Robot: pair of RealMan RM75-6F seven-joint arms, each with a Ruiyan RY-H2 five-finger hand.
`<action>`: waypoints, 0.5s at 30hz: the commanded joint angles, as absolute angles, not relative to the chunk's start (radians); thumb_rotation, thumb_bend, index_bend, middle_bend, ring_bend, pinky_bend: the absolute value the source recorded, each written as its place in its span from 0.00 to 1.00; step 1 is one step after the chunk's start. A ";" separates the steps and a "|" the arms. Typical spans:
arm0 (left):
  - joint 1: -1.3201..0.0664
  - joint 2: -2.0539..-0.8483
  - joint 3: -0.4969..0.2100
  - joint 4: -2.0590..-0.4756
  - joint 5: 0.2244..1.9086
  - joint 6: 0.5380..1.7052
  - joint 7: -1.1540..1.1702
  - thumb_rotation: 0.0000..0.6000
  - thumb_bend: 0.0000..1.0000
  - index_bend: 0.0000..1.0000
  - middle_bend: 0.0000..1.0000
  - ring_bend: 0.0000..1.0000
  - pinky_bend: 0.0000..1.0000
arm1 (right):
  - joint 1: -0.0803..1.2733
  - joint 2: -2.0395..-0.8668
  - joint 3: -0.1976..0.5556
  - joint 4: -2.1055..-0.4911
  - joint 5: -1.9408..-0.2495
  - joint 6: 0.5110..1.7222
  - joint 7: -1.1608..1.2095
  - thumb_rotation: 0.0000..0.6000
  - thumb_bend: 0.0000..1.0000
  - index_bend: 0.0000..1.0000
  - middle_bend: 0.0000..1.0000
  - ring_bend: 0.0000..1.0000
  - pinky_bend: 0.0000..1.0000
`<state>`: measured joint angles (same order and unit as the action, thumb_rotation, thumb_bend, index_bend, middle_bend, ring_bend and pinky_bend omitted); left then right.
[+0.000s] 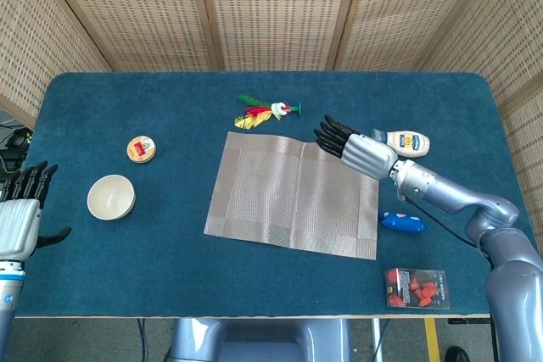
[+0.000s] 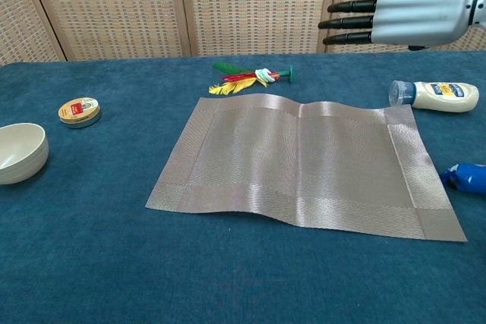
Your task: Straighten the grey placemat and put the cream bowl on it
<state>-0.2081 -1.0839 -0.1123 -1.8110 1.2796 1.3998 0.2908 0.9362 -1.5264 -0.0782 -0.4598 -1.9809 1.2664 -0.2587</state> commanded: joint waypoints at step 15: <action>-0.249 -1.129 -0.073 -1.697 1.467 1.370 0.172 1.00 0.00 0.00 0.00 0.00 0.00 | 0.550 -1.196 0.037 -1.278 -1.580 1.457 -0.176 1.00 0.00 0.01 0.00 0.00 0.00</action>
